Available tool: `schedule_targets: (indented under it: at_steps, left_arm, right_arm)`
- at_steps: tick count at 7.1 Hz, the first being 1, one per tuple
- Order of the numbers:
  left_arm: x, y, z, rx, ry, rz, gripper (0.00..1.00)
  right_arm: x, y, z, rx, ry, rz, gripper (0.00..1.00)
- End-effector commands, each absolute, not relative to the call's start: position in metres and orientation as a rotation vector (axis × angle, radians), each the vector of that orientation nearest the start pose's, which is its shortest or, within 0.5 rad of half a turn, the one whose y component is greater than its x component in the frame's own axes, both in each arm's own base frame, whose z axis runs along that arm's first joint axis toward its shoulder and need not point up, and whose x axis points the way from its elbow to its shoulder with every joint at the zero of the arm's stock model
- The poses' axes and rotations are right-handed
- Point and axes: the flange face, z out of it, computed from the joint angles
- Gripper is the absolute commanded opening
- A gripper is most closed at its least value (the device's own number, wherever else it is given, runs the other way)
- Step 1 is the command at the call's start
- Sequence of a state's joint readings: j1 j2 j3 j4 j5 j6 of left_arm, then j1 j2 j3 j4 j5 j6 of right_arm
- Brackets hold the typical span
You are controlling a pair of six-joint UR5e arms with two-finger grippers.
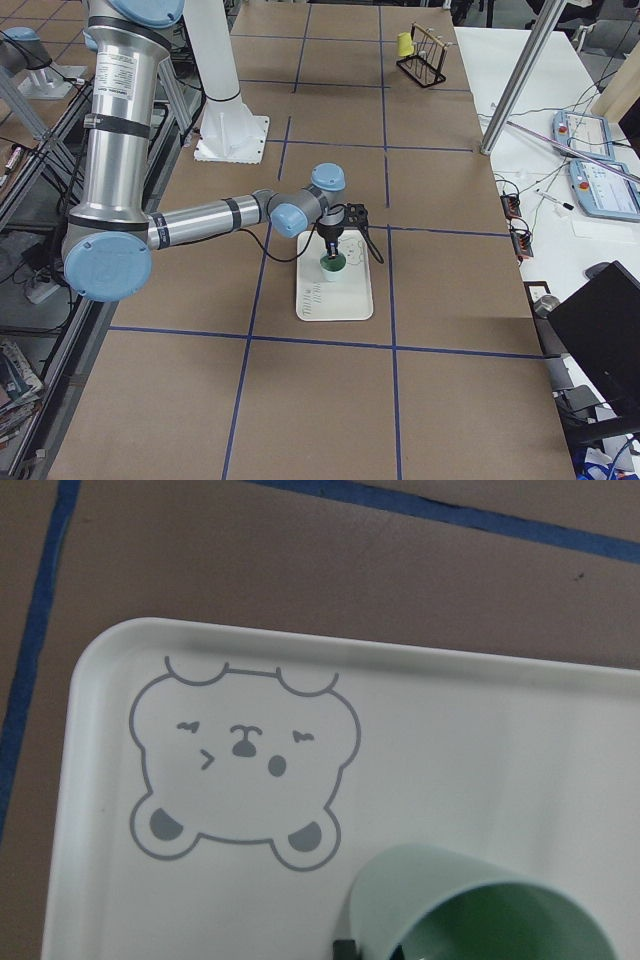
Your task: Left arm grabs green cup and hands to right arm on tray
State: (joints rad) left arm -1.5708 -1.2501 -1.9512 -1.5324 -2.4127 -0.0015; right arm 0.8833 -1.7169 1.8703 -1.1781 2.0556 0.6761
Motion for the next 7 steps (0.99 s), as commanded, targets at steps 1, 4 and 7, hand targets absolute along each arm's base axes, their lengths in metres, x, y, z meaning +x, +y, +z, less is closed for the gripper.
schedule_targets:
  at_steps: [1, 4, 7]
  left_arm:
    - [-0.059, -0.359, 0.606, 0.02, 0.841, 0.008, 1.0]
    - [-0.059, -0.365, 0.602, 0.043, 0.834, 0.024, 1.0]
    - [-0.061, -0.36, 0.615, 0.043, 0.807, 0.026, 1.0]
  right_arm:
    - [-0.224, -0.412, 0.534, 0.134, -0.727, -0.149, 1.0]
    - [-0.138, -0.428, 0.503, 0.134, -0.737, -0.173, 1.0]
    - [-0.028, -0.433, 0.52, 0.131, -0.737, -0.299, 1.0]
